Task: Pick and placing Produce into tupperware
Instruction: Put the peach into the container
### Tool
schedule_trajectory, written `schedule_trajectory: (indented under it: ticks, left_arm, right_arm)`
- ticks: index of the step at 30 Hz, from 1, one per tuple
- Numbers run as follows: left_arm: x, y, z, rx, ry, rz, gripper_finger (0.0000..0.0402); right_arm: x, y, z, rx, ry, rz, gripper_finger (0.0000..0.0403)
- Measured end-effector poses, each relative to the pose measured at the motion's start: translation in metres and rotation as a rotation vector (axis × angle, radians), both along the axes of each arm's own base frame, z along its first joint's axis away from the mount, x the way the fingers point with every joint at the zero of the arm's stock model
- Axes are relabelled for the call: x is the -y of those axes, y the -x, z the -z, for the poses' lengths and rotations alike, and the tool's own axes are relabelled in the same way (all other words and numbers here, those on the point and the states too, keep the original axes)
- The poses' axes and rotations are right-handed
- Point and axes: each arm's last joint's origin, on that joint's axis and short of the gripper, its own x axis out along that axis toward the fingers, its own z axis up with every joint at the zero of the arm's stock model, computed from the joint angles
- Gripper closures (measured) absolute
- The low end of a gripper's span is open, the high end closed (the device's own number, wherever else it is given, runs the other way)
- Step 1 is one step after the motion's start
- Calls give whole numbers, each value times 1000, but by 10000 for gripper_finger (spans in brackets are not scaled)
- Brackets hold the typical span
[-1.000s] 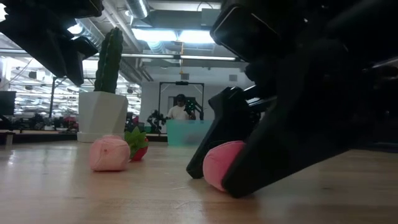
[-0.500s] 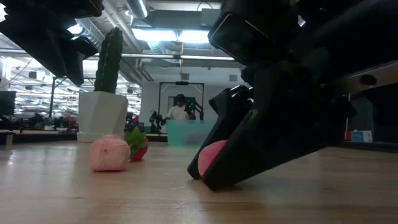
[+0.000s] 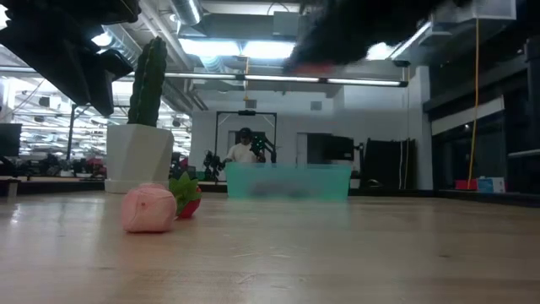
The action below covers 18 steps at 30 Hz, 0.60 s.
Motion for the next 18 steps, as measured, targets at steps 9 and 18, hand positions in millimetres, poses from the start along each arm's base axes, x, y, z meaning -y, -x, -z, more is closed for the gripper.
schedule_trajectory:
  ticks: [9, 18]
  left_arm:
    - [0, 0, 0, 8, -12, -8, 225]
    - [-3, -1, -1, 46, -85, -57, 225]
  right_arm:
    - [46, 19, -68, 169, 67, 275, 279]
    - [127, 7, -79, 138, 122, 400, 280]
